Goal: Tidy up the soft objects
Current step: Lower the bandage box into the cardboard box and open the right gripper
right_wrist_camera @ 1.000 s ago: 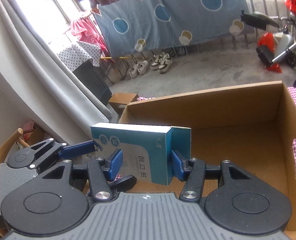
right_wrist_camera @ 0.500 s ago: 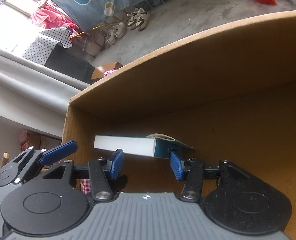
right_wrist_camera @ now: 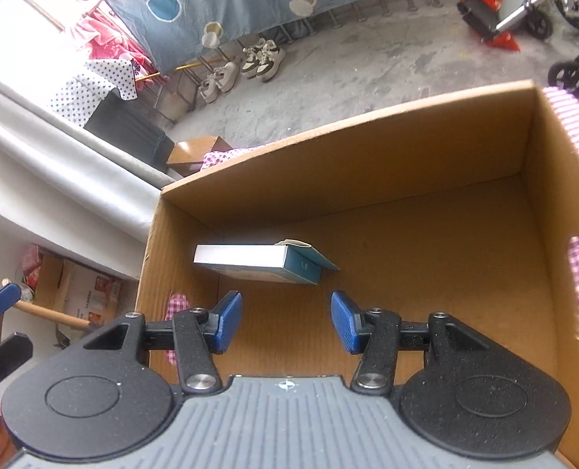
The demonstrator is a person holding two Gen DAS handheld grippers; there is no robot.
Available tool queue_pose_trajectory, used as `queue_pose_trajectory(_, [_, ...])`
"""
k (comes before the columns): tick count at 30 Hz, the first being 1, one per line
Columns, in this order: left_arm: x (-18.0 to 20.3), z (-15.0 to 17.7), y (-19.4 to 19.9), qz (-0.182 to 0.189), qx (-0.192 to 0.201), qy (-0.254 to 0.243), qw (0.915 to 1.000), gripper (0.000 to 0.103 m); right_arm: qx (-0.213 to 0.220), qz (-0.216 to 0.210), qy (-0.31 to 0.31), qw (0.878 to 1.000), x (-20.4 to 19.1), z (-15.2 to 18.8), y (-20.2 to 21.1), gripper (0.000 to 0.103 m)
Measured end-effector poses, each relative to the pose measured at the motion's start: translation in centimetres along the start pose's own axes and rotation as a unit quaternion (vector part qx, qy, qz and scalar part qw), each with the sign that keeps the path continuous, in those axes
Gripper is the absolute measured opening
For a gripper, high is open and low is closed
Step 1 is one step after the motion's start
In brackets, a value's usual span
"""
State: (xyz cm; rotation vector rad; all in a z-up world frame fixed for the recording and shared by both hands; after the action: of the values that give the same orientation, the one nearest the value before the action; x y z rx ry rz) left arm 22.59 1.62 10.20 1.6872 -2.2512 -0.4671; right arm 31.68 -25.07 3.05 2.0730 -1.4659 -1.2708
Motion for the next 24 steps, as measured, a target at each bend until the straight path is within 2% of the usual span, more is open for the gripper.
queue_pose_trajectory(3, [-1.3, 0.7, 2.1, -0.003, 0.006, 0.023, 0.9997, 0.102, 0.007, 0.007, 0.03, 1.0, -1.3, -0.2, 1.5, 0.054])
queue_pose_trajectory(7, [-2.2, 2.5, 4.1, -0.01, 0.014, 0.054, 0.9984, 0.102, 0.012, 0.011, 0.078, 0.997, -3.9, -0.1, 1.1, 0.054])
queue_pose_trajectory(13, [-2.7, 5.5, 5.1, -0.008, 0.013, 0.101, 0.9948, 0.102, 0.018, 0.017, 0.178, 0.984, -7.5, 0.8, -4.1, 0.044])
queue_pose_trajectory(18, [-3.4, 7.7, 4.8, -0.005, -0.005, 0.125, 0.9921, 0.102, 0.027, 0.048, 0.269, 0.962, -9.3, 1.6, -8.0, 0.04])
queue_pose_trajectory(21, [-3.8, 8.7, 4.7, -0.009, -0.014, 0.13, 0.9914, 0.102, 0.019, 0.061, 0.283, 0.957, -9.1, 1.9, -10.1, 0.037])
queue_pose_trajectory(24, [-4.1, 9.1, 4.4, -0.014, -0.02, 0.129, 0.9913, 0.102, 0.036, 0.059, 0.29, 0.954, -8.9, 1.5, -10.8, 0.037])
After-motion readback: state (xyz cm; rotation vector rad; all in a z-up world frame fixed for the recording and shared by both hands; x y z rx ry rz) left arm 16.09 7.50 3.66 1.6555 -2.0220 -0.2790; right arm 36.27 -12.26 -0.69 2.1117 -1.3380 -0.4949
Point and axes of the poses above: each gripper's, at about its wrist camera, not at the fingertips, and y roughly against the way its jaws point, x to its right, z to its underside, the point moved 4 cm from there along -y, roughly the way its jaws point, and after that the axes turned 14 degrees about x, right-handed, at the moved point
